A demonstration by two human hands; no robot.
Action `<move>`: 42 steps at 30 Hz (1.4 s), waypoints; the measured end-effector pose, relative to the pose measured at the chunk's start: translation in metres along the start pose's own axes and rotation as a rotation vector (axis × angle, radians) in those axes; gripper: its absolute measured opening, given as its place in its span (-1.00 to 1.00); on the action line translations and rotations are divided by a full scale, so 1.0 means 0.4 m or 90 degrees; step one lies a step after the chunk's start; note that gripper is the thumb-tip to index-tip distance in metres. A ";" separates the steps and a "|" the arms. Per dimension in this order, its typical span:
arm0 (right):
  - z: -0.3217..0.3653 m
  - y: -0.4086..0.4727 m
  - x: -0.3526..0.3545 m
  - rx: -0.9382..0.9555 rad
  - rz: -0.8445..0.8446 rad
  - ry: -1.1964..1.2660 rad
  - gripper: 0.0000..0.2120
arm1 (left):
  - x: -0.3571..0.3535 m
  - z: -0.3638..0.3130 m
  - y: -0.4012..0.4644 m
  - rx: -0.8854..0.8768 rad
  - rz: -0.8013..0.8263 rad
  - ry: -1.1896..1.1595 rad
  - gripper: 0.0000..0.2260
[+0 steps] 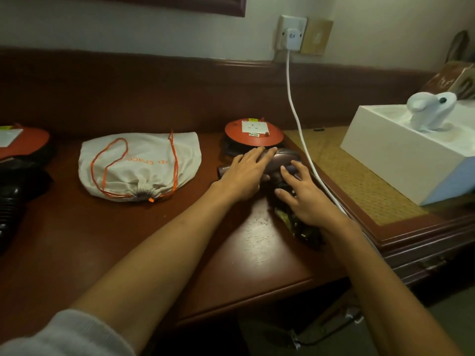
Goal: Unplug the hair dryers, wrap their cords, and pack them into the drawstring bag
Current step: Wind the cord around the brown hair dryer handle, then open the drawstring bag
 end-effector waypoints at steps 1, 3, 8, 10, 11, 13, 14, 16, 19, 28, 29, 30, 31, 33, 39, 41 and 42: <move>0.003 0.000 0.002 -0.002 0.005 0.001 -0.36 | 0.012 0.004 -0.008 0.007 0.002 0.009 -0.27; 0.013 0.000 0.010 -0.013 0.008 -0.008 -0.36 | 0.040 0.022 -0.046 0.029 -0.016 0.049 -0.23; 0.075 -0.021 0.010 -0.024 -0.036 -0.183 -0.26 | 0.092 0.164 -0.248 0.112 -0.085 0.122 -0.38; 0.134 -0.034 -0.019 0.033 -0.090 -0.198 -0.31 | 0.103 0.253 -0.335 0.169 -0.111 0.152 -0.54; 0.169 -0.038 -0.044 0.074 -0.103 -0.188 -0.36 | 0.106 0.295 -0.375 0.204 -0.120 0.152 -0.61; 0.247 -0.035 -0.112 0.149 -0.077 -0.138 -0.48 | 0.103 0.361 -0.442 0.266 -0.128 0.135 -0.65; 0.284 -0.027 -0.153 0.175 -0.047 -0.095 -0.51 | 0.096 0.384 -0.465 0.288 -0.123 0.125 -0.64; 0.352 -0.004 -0.241 0.200 0.020 -0.030 -0.55 | 0.075 0.409 -0.492 0.304 -0.101 0.084 -0.62; 0.411 0.051 -0.358 0.207 0.073 0.048 -0.61 | 0.054 0.425 -0.506 0.316 -0.076 -0.068 -0.65; 0.453 0.194 -0.466 0.267 0.039 0.133 -0.81 | 0.065 0.473 -0.501 0.347 -0.140 -0.220 -0.76; 0.449 0.204 -0.462 0.276 0.040 0.143 -0.83 | 0.064 0.481 -0.490 0.349 -0.145 -0.238 -0.77; 0.442 0.212 -0.461 0.278 0.040 0.146 -0.84 | 0.061 0.484 -0.481 0.345 -0.151 -0.247 -0.78; 0.437 0.216 -0.463 0.276 0.034 0.148 -0.84 | 0.062 0.483 -0.475 0.343 -0.159 -0.246 -0.78; 0.430 0.225 -0.475 0.277 0.007 0.158 -0.86 | 0.062 0.476 -0.464 0.341 -0.190 -0.219 -0.79; 0.427 0.240 -0.508 0.257 -0.096 0.148 -0.81 | 0.055 0.468 -0.455 0.354 -0.259 -0.172 -0.82; 0.426 0.237 -0.503 0.249 -0.132 0.129 -0.77 | 0.056 0.470 -0.455 0.346 -0.264 -0.174 -0.77; 0.424 0.236 -0.498 0.249 -0.160 0.122 -0.77 | 0.059 0.471 -0.456 0.340 -0.261 -0.179 -0.74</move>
Point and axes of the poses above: each hand's wrist, its own y-axis towards the middle knuckle, its own x-axis out of the back of the hand, z = x × y, the point moved 2 cm from there along y, towards the middle knuckle, and after that the axes turned 14 degrees about y, right-handed, at the moved point
